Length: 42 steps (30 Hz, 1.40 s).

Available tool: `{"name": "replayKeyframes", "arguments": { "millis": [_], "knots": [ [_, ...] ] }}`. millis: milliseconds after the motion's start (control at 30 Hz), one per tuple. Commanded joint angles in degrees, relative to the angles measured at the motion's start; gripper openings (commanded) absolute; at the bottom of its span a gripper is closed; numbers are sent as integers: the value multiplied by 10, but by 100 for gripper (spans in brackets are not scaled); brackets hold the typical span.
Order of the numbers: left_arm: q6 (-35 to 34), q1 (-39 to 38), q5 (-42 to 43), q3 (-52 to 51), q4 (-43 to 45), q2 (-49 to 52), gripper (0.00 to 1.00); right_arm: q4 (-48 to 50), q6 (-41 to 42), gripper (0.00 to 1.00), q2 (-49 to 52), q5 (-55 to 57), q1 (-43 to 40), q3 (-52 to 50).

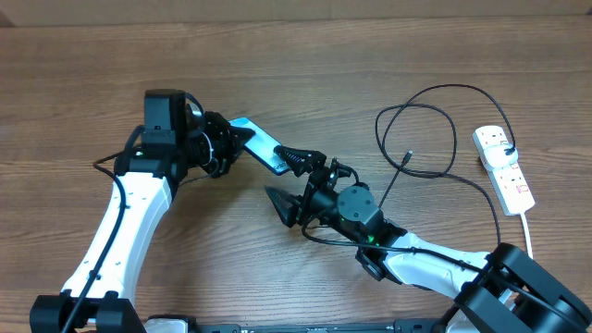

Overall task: Plug charger to phone and switch on socket
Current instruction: 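Open the right gripper and withdraw it, left gripper keeps the phone, then lower the right gripper onto the black cable's USB-C plug and grasp it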

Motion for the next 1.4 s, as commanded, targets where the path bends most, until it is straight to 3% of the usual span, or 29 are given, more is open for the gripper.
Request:
{"name": "replayKeyframes", "arguments": {
  "millis": [0,67,167,267,500,600,767,967,1067,1233,1367],
  "knots": [
    [93,28,-16,3,-12,-2,4,-64,64,100,-5,7,-2,5],
    [119,49,-16,3,-41,-2,4,-109,-2,100,-5,27,-8,5],
    [164,80,-4,3,-89,-2,4,-114,-228,100,-5,56,-24,5],
    [230,100,37,3,-110,-2,4,-109,-374,99,-5,55,-42,6],
    [308,104,75,3,-169,-2,4,-160,-462,99,-21,55,-67,6],
    [312,104,85,3,-182,-2,4,-232,-496,99,-47,55,-79,26],
    [311,104,105,3,-182,-2,4,-444,-564,99,-93,58,-106,124],
    [308,104,140,3,-189,-2,4,-750,-614,100,-102,137,-151,276],
    [304,104,141,3,-207,-2,4,-845,-619,100,-102,151,-188,310],
    [305,104,141,3,-224,-2,4,-910,-651,100,-89,152,-260,309],
    [305,104,140,3,-219,-2,4,-915,-693,88,-53,151,-293,309]
  ]
}}
